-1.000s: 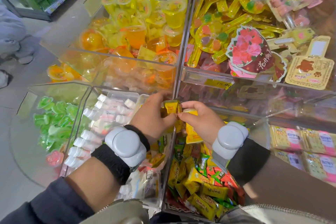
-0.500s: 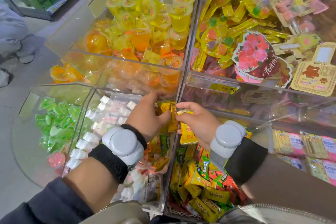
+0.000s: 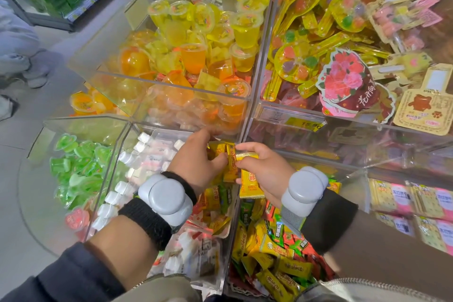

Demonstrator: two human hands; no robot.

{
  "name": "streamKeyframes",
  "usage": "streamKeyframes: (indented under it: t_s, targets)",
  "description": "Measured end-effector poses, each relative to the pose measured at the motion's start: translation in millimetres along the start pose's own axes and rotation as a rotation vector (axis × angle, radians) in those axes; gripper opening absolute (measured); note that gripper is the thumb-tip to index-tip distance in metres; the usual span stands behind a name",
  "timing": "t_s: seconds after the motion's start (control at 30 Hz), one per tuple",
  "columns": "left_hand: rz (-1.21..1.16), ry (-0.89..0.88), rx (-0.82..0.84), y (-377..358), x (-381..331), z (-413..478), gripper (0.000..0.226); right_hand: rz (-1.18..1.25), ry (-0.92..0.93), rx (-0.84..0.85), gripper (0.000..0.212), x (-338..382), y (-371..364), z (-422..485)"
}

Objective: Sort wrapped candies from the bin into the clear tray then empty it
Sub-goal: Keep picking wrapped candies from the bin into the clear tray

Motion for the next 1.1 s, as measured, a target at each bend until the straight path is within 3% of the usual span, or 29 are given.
streamKeyframes:
  t_s: [0.4, 0.7, 0.87, 1.1]
  targets:
    - [0.053, 0.035, 0.0, 2.3, 10.3, -7.4, 0.041, -0.002, -0.074, -0.08, 0.04, -4.8, -4.0, -3.9]
    - [0.168, 0.032, 0.038, 3.5, 8.8, -11.2, 0.036, 0.056, -0.037, -0.151, 0.033, -0.9, -1.7, -11.5]
    - [0.22, -0.025, 0.029, 0.2, 6.5, -14.1, 0.043, 0.059, 0.002, -0.151, 0.034, 0.3, 1.0, -12.2]
    - [0.39, -0.139, 0.185, -22.6, 12.7, -20.3, 0.065, 0.047, 0.081, -0.081, 0.044, -1.4, -6.1, -9.7]
Point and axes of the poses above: each hand's wrist, its own z-axis towards the middle knuckle, its own y-axis out of the back of the hand, x = y × z, the point moved 5 cm from there along z, towards the middle knuckle, and after that the axes turned 7 degrees about -y, right-handed, at the moved point
